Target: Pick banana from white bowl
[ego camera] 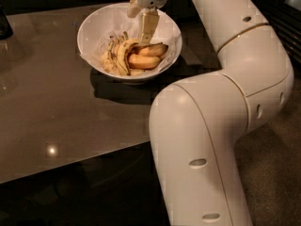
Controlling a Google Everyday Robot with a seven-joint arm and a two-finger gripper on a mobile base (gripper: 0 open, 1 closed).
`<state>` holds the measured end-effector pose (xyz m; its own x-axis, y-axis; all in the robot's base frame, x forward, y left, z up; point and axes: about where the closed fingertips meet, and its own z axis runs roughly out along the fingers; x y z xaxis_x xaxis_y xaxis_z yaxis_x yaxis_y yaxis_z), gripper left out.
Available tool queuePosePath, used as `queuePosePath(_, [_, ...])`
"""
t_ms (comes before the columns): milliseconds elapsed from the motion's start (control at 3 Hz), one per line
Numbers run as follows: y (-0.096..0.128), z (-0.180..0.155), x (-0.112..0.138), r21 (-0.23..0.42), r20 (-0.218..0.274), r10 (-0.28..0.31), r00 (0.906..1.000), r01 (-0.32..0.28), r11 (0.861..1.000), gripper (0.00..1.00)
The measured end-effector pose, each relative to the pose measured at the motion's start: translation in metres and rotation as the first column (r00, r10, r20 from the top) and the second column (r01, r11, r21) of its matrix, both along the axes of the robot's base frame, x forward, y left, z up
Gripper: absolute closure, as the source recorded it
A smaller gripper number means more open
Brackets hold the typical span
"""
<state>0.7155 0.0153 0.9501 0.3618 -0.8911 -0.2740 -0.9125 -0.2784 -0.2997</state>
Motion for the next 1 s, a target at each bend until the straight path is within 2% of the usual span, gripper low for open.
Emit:
queuePosePath(667, [0.0017,-0.0079,-0.0050,0.012,-0.051,-0.033,0.9982,0.034,0.999,0.43])
queuePosePath(1000, [0.0018,-0.0094,-0.0065,0.017,-0.066,-0.045,0.9968,0.047,0.999,0.45])
